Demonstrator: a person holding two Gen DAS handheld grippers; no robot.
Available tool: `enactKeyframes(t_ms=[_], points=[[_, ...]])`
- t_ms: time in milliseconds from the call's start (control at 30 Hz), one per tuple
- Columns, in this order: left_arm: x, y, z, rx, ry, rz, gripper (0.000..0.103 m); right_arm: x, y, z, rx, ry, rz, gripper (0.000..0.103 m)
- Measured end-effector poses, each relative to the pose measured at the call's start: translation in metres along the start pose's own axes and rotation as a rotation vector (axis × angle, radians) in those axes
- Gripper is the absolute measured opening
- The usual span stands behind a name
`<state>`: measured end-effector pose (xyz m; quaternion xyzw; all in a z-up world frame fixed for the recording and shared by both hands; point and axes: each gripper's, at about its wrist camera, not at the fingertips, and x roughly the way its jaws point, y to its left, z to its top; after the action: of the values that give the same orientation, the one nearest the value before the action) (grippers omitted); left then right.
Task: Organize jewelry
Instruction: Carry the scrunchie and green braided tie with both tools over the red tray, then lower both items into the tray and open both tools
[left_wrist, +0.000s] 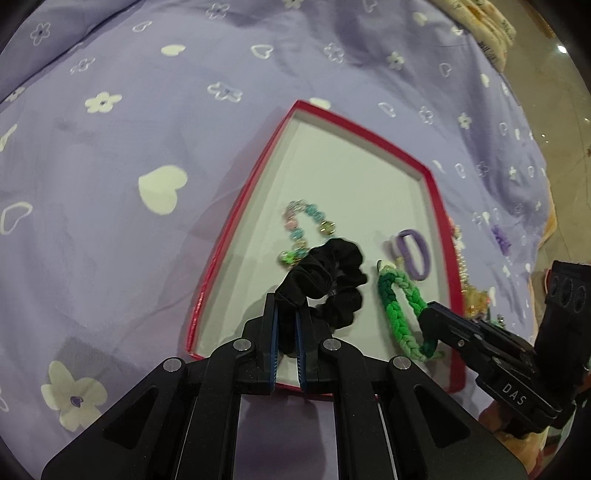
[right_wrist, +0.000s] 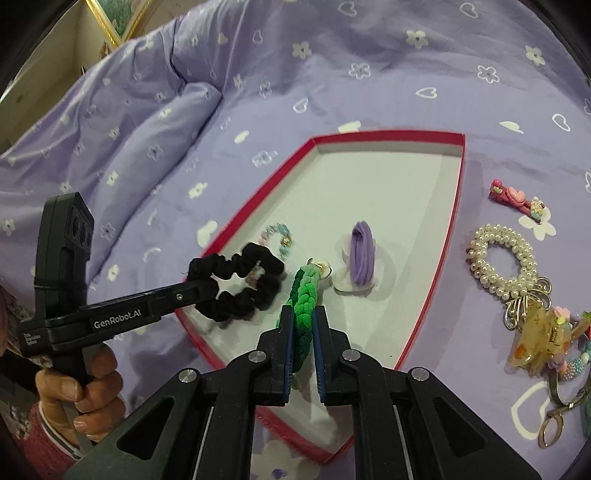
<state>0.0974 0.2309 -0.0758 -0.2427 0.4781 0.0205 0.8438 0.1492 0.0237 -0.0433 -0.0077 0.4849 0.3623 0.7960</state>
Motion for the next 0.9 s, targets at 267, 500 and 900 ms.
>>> enactKeyframes(t_ms=[267, 500, 900], points=[[0.006, 0.003, -0.003, -0.001, 0.012, 0.031, 0.016, 0.004, -0.004, 0.002, -0.001, 0.025, -0.015, 0.014], [-0.003, -0.005, -0.004, 0.017, -0.007, 0.047, 0.041, -0.011, -0.008, 0.002, 0.027, -0.018, 0.008, 0.017], [-0.028, -0.042, -0.008, 0.098, -0.072, 0.073, 0.063, -0.079, -0.046, -0.021, 0.124, -0.135, -0.041, 0.032]])
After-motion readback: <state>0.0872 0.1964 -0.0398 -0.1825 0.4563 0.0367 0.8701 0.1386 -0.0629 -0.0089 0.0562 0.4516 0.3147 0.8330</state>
